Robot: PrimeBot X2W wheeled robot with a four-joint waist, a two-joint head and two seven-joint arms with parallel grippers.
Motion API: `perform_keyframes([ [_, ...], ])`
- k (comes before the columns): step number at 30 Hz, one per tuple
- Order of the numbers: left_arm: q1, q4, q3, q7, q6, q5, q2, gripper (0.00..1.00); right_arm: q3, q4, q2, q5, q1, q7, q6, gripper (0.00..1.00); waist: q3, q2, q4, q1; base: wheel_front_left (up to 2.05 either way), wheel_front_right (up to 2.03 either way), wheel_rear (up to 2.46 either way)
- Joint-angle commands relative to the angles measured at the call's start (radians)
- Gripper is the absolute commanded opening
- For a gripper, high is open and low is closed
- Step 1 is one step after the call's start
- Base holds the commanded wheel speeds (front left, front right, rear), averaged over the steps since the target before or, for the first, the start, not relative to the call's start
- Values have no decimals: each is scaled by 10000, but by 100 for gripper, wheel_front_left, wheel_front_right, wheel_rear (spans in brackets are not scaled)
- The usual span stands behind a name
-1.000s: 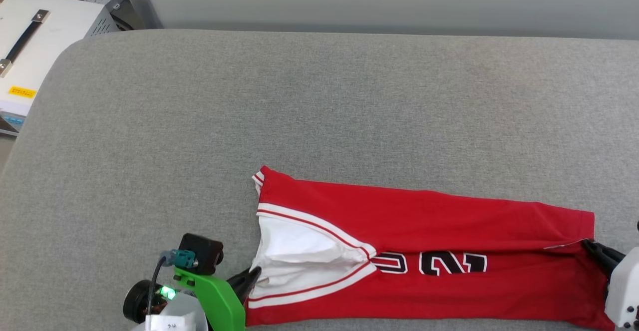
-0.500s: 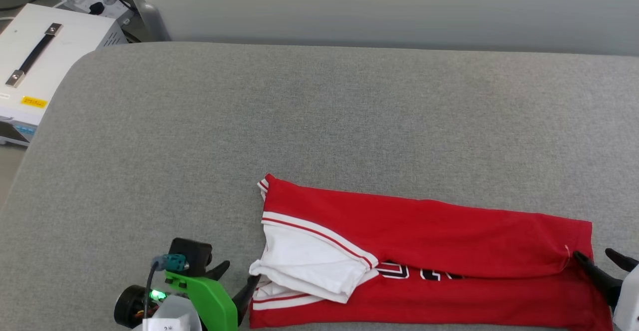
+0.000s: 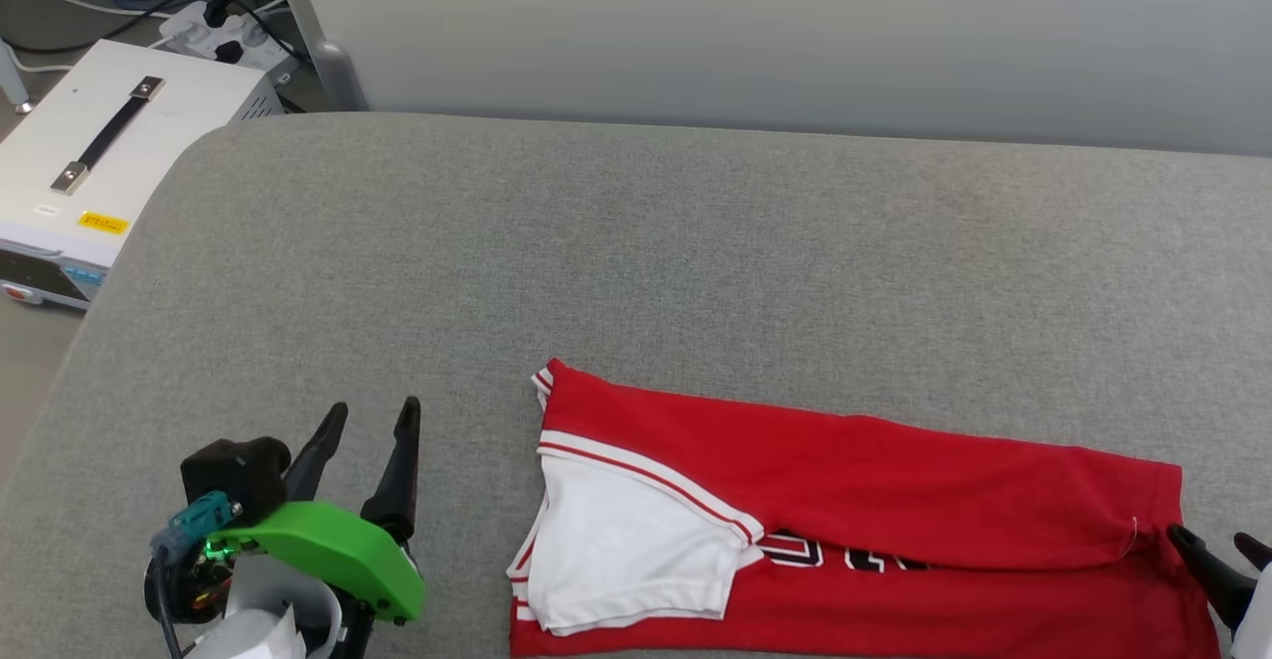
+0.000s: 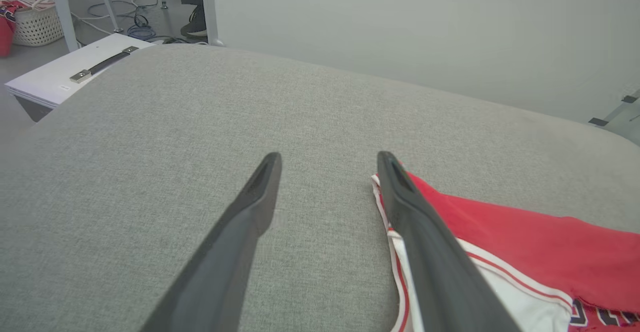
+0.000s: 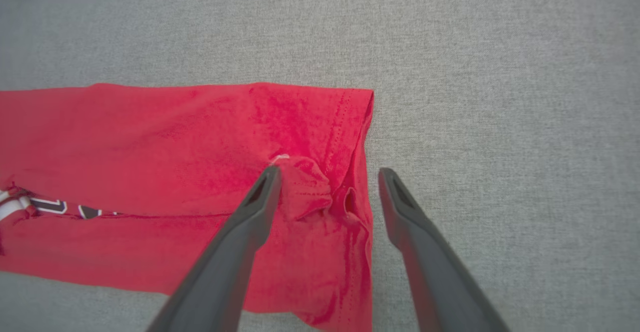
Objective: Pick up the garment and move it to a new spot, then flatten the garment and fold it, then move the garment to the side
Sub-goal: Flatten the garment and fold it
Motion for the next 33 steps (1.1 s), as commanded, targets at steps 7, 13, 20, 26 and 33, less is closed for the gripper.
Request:
perform_keyframes([
  [7,34,509,291,-828,-180,334,-307,100,-879,315,959,-815,-28,429,-7,100,371,0,82,1,0,0,0],
  [13,-103,836,343,-964,-345,541,-429,100,-1323,921,1501,-1181,-297,566,-7,100,653,0,146,1,0,0,0],
  [20,-220,938,226,-989,-448,670,-536,100,-1171,1755,1686,-1145,-470,307,-7,100,833,0,219,1,0,0,0],
  [26,-328,1003,142,-934,-456,719,-534,100,-624,2221,1704,-796,-699,225,-7,100,921,0,227,1,0,0,0],
  [33,-483,1017,34,-855,-479,736,-603,100,271,2401,1627,-244,-871,103,-7,42,872,0,275,1,0,0,0],
])
